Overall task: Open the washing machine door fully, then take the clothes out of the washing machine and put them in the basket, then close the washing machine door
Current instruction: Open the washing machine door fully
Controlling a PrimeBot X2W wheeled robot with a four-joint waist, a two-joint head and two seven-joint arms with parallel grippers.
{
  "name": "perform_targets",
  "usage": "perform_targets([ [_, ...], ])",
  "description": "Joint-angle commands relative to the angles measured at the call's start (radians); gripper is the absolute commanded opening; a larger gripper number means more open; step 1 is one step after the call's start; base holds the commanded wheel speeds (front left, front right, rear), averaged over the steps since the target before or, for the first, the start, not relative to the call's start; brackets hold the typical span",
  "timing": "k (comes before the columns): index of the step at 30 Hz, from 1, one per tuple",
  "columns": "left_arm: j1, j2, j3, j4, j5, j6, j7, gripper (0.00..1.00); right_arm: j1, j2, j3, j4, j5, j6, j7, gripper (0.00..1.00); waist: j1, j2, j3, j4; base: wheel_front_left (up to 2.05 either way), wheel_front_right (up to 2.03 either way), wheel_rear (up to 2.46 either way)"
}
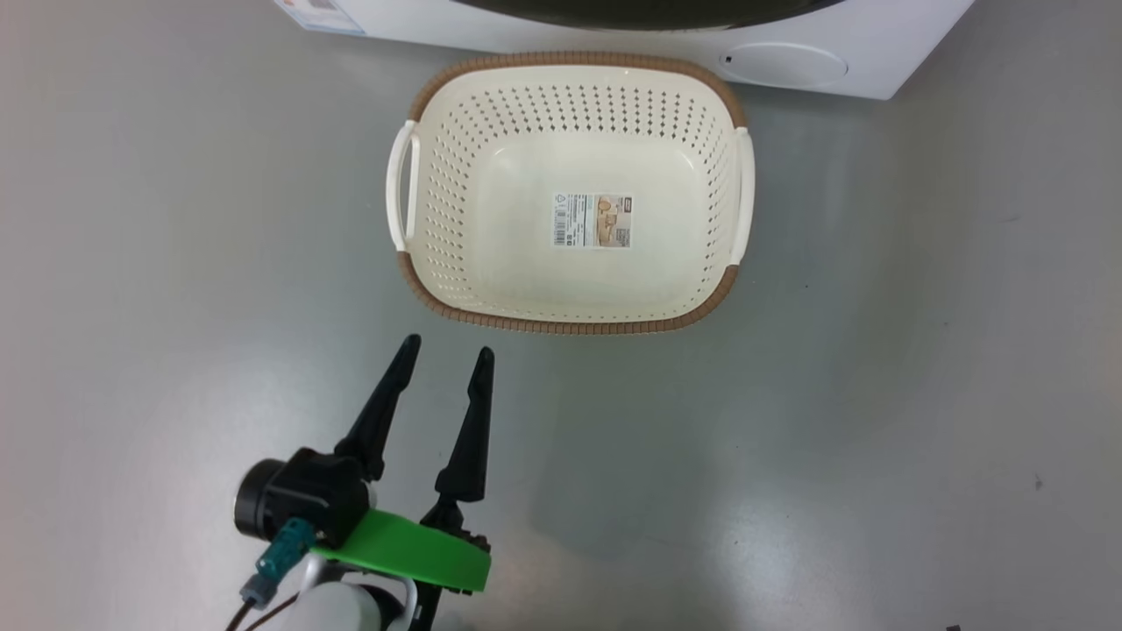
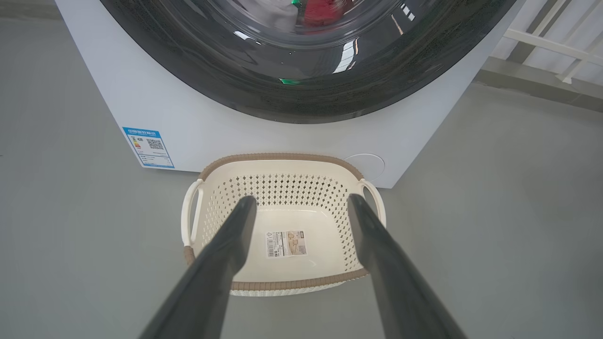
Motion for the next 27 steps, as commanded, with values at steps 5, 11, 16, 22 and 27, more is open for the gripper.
perform_targets([
  [5, -0.018, 0.014, 0.023, -0.028, -0.011, 0.009, -0.012, 1.00, -0.051, 0.029, 0.005, 0.013, -0.030, -0.001, 0.036, 0.00, 0.0000, 0.0000, 0.029, 0.008, 0.00, 0.00, 0.00],
  [11, -0.023, 0.014, 0.017, -0.027, -0.018, 0.014, -0.012, 1.00, -0.043, 0.038, 0.016, 0.015, -0.051, -0.001, 0.062, 0.00, 0.0000, 0.0000, 0.029, 0.008, 0.00, 0.00, 0.00],
  [16, -0.022, 0.014, 0.019, -0.024, -0.020, 0.013, -0.012, 1.00, 0.000, 0.049, 0.026, -0.004, -0.071, -0.001, 0.078, 0.00, 0.0000, 0.0000, 0.006, 0.005, 0.00, 0.00, 0.00],
  [22, -0.015, 0.014, 0.023, -0.021, -0.014, 0.011, -0.012, 1.00, 0.063, 0.074, 0.031, -0.036, -0.080, -0.001, 0.091, 0.00, 0.0000, 0.0000, -0.023, -0.003, 0.00, 0.00, 0.00],
  [27, -0.003, 0.014, 0.025, -0.017, -0.009, 0.012, -0.012, 1.00, 0.127, 0.091, 0.027, -0.076, -0.083, -0.001, 0.099, 0.00, 0.0000, 0.0000, -0.055, -0.007, 0.00, 0.00, 0.00],
])
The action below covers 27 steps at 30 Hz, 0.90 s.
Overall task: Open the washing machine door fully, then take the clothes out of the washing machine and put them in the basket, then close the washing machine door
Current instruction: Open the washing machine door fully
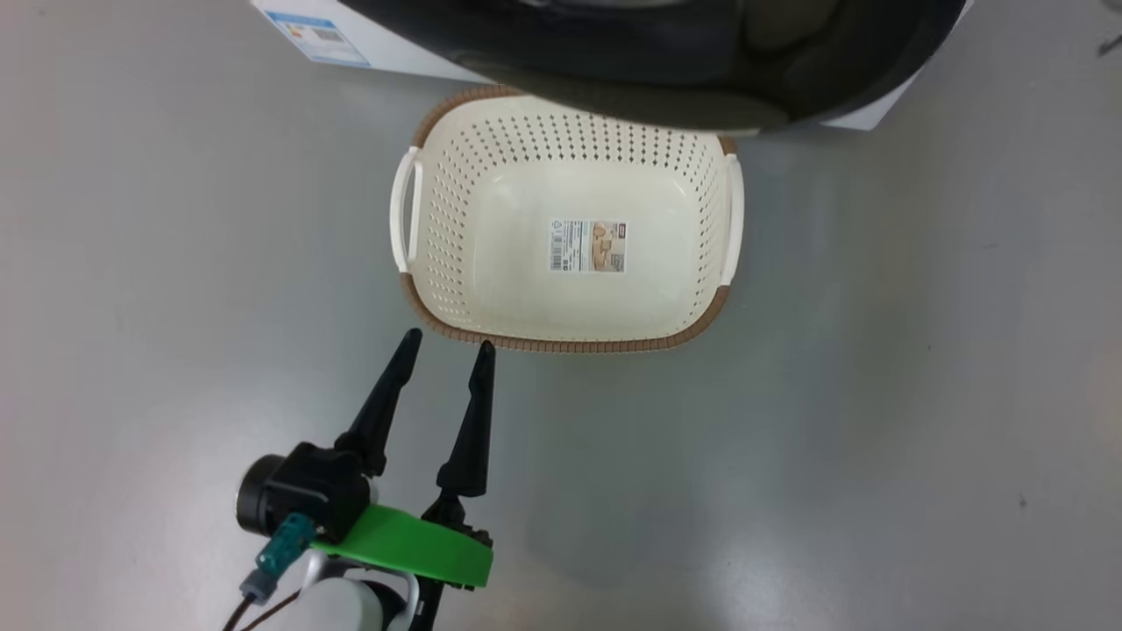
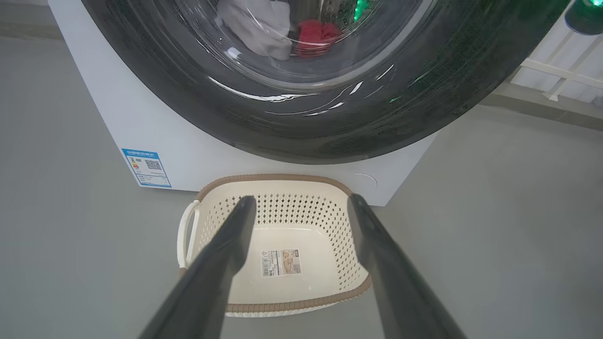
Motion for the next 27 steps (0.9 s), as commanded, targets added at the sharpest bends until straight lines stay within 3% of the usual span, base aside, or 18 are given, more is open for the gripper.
perform_targets([
  [1, 0.018, 0.016, 0.034, -0.016, 0.007, 0.003, -0.012, 1.00, 0.041, 0.025, 0.006, -0.045, -0.006, 0.005, 0.013, 0.00, 0.0000, -0.0001, -0.020, -0.003, 0.00, 0.00, 0.00],
  [19, 0.097, 0.016, 0.073, -0.006, 0.051, -0.012, -0.012, 1.00, 0.327, 0.097, 0.012, -0.249, -0.013, 0.005, 0.084, 0.00, 0.0000, -0.0001, -0.157, -0.037, 0.00, 0.00, 0.00],
  [27, 0.104, 0.016, 0.073, -0.008, 0.052, -0.013, -0.012, 1.00, 0.360, 0.113, -0.007, -0.262, -0.037, 0.005, 0.086, 0.00, 0.0000, -0.0001, -0.167, -0.035, 0.00, 0.00, 0.00],
])
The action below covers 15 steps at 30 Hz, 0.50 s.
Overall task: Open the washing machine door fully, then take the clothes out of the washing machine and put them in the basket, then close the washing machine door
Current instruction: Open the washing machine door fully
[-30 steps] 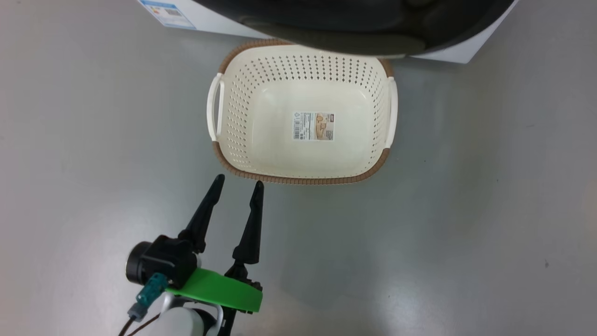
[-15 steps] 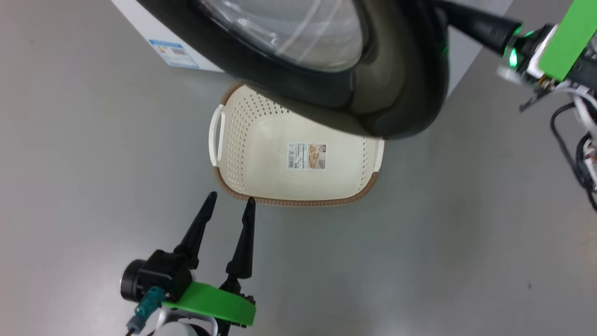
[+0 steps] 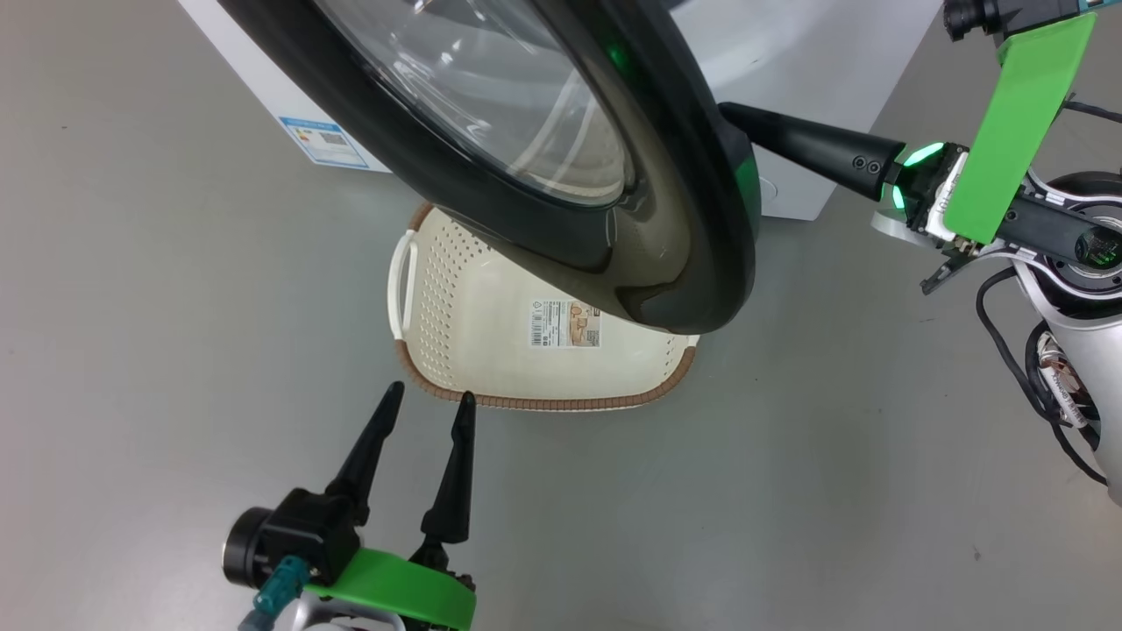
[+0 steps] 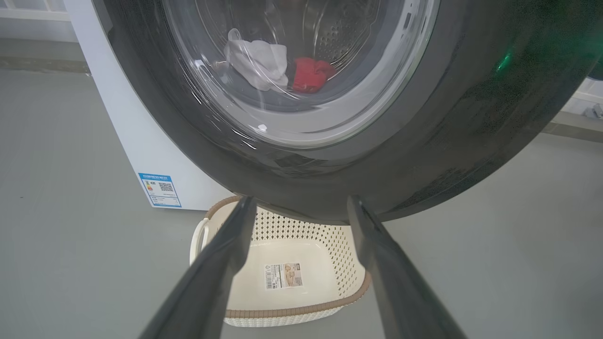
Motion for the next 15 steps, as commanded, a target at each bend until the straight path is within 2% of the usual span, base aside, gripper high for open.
perform_targets([
  [1, 0.012, 0.015, 0.032, -0.022, 0.007, -0.004, -0.012, 1.00, 0.022, 0.010, -0.005, -0.026, -0.012, 0.005, -0.002, 0.00, 0.0000, 0.0000, -0.001, 0.001, 0.00, 0.00, 0.00],
  [6, 0.012, 0.015, 0.036, -0.021, 0.005, -0.005, -0.012, 1.00, 0.029, 0.013, -0.031, -0.016, -0.050, 0.005, -0.046, 0.00, 0.0000, 0.0000, -0.009, 0.001, 0.00, 0.00, 0.00],
  [8, 0.013, 0.015, 0.038, -0.019, 0.005, -0.005, -0.012, 1.00, 0.036, 0.011, -0.039, -0.008, -0.067, 0.005, -0.069, 0.18, 0.0000, 0.0000, -0.014, 0.000, 0.00, 0.00, 0.00],
  [10, 0.015, 0.015, 0.040, -0.019, 0.006, -0.006, -0.012, 1.00, 0.047, 0.007, -0.050, 0.003, -0.086, 0.005, -0.103, 0.46, 0.0000, 0.0000, -0.019, -0.002, 0.00, 0.00, 0.00],
  [11, 0.016, 0.015, 0.041, -0.019, 0.006, -0.006, -0.012, 1.00, 0.053, 0.004, -0.054, 0.006, -0.092, 0.005, -0.116, 0.64, 0.0000, 0.0000, -0.021, -0.003, 0.00, 0.00, 0.00],
  [12, 0.016, 0.015, 0.043, -0.019, 0.005, -0.007, -0.012, 1.00, 0.061, -0.001, -0.059, 0.009, -0.101, 0.005, -0.134, 0.94, 0.0000, 0.0000, -0.023, -0.004, 0.00, 0.00, 0.00],
  [13, 0.017, 0.015, 0.045, -0.019, 0.005, -0.007, -0.012, 1.00, 0.070, -0.007, -0.065, 0.017, -0.111, 0.005, -0.155, 1.00, 0.0000, 0.0000, -0.026, -0.004, 0.00, 0.00, 0.00],
  [15, 0.018, 0.015, 0.050, -0.016, 0.004, -0.010, -0.012, 1.00, 0.095, -0.018, -0.066, 0.026, -0.131, 0.005, -0.192, 1.00, 0.0000, 0.0000, -0.034, -0.008, 0.00, 0.00, 0.00],
])
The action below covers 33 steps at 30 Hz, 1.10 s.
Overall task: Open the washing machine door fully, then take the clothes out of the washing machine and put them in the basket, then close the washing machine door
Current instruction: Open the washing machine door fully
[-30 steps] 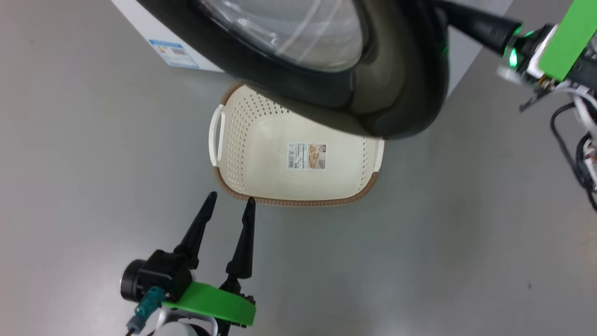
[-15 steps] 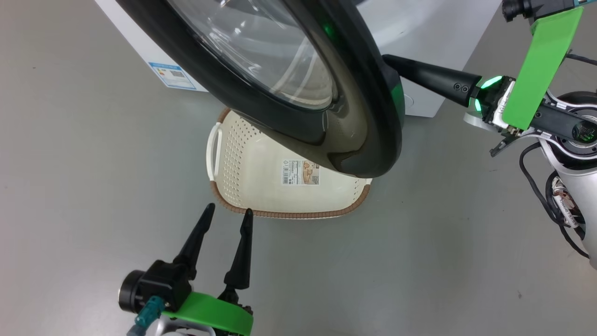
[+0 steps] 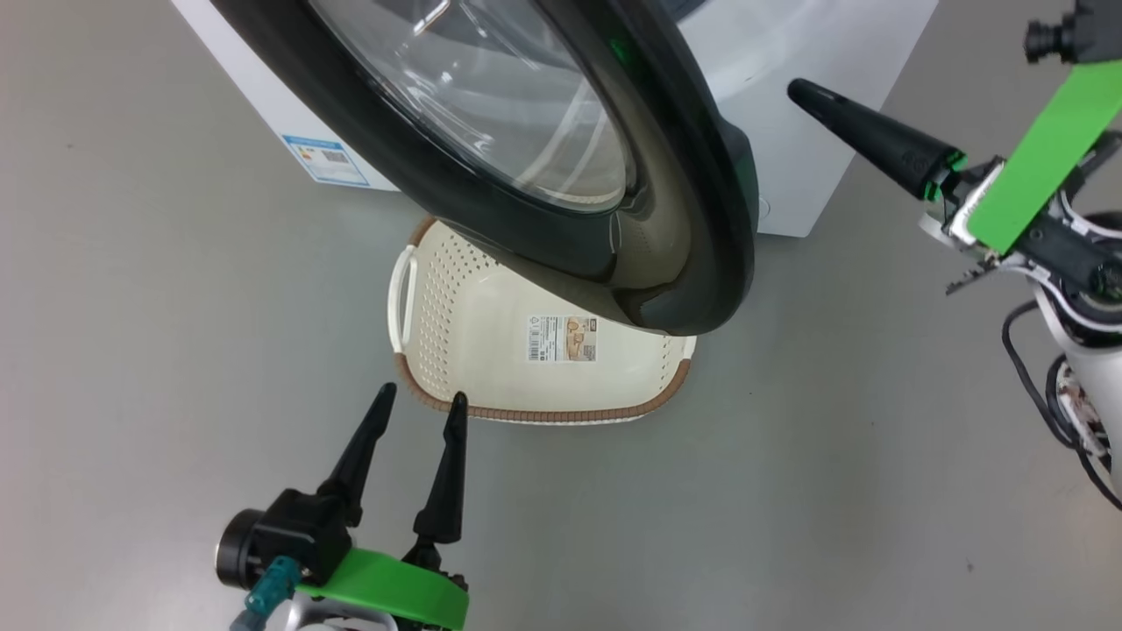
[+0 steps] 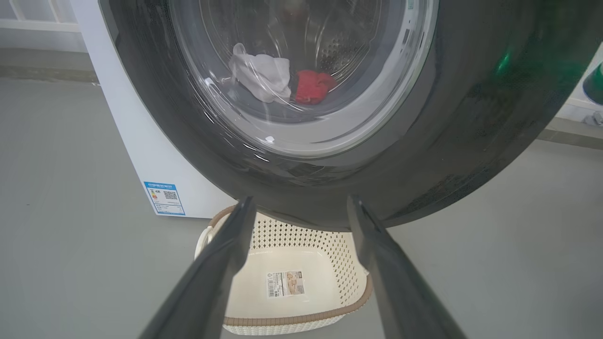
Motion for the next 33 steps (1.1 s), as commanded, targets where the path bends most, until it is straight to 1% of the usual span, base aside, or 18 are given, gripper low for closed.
perform_targets([
  [1, 0.015, 0.014, 0.040, -0.014, 0.005, -0.009, -0.012, 1.00, 0.046, -0.011, -0.003, -0.014, -0.023, 0.005, -0.033, 1.00, 0.0000, -0.0001, -0.010, -0.005, 0.00, 0.00, 0.00],
  [9, 0.038, 0.014, 0.084, 0.002, 0.014, -0.024, -0.012, 1.00, 0.233, -0.036, 0.026, 0.032, -0.023, 0.005, -0.135, 1.00, 0.0000, -0.0001, -0.051, -0.042, 0.00, 0.00, 0.00],
  [13, 0.057, 0.014, 0.105, 0.006, 0.020, -0.029, -0.012, 1.00, 0.323, -0.034, 0.029, 0.038, -0.002, 0.005, -0.182, 1.00, 0.0000, -0.0001, -0.067, -0.064, 0.00, 0.00, 0.00],
  [17, 0.068, 0.014, 0.122, 0.009, 0.023, -0.032, -0.012, 1.00, 0.398, -0.044, 0.036, 0.034, -0.016, 0.005, -0.245, 1.00, 0.0000, -0.0001, -0.077, -0.083, 0.00, 0.00, 0.00],
  [21, 0.074, 0.014, 0.134, 0.010, 0.023, -0.033, -0.012, 1.00, 0.461, -0.066, 0.058, 0.031, -0.072, 0.005, -0.350, 1.00, 0.0000, -0.0001, -0.083, -0.098, 0.00, 0.00, 0.00],
  [27, 0.083, 0.014, 0.145, 0.013, 0.024, -0.035, -0.012, 1.00, 0.525, -0.097, 0.134, 0.044, -0.153, 0.005, -0.531, 1.00, 0.0000, -0.0001, -0.091, -0.120, 0.00, 0.00, 0.00],
  [28, 0.083, 0.014, 0.145, 0.013, 0.024, -0.035, -0.012, 1.00, 0.525, -0.097, 0.134, 0.044, -0.153, 0.005, -0.531, 1.00, 0.0000, -0.0001, -0.091, -0.120, 0.00, 0.00, 0.00],
  [33, 0.089, 0.014, 0.154, 0.016, 0.029, -0.038, -0.012, 1.00, 0.541, -0.134, 0.224, 0.063, -0.243, 0.005, -0.704, 1.00, 0.0000, -0.0001, -0.098, -0.131, 0.00, 0.00, 0.00],
])
